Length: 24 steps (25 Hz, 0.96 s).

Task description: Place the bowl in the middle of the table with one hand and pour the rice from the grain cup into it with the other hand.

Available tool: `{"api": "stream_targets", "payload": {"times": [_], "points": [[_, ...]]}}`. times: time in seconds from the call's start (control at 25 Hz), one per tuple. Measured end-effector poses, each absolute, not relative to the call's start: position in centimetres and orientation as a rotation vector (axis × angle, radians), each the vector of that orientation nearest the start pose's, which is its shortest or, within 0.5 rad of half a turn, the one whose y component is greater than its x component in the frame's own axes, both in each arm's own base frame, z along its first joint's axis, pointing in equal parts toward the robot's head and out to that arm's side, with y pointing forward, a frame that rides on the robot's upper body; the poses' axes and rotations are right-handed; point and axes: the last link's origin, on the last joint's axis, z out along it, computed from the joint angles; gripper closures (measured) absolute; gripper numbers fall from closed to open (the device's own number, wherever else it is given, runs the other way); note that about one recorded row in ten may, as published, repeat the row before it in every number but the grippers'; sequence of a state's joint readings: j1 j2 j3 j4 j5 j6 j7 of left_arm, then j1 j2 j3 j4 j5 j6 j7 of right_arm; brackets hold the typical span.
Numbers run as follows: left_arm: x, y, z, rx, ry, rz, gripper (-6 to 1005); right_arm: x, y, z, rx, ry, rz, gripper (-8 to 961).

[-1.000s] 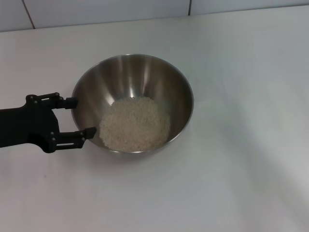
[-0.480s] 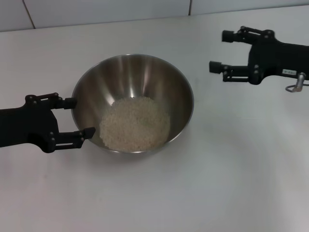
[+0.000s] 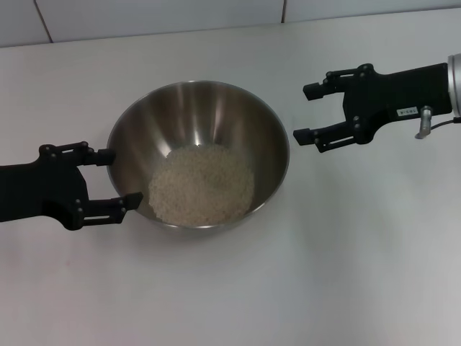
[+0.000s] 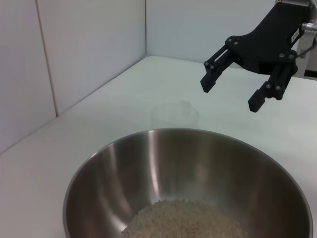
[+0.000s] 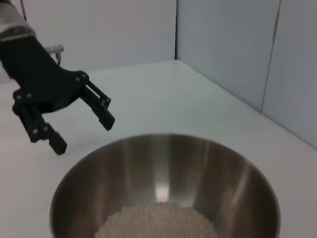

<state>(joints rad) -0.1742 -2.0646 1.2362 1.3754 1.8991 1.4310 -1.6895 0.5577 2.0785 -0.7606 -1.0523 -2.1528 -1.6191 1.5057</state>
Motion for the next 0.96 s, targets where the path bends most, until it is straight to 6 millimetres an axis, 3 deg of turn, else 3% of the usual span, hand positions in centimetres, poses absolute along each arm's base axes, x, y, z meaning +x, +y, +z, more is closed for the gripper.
{"api": "stream_targets", "payload": {"times": [0.96], "points": [[-23.04,29.37,2.69,-2.761,-0.384,-0.319,193,22.51,35.48,5.08,-2.781,0.298,0.328,135]]}}
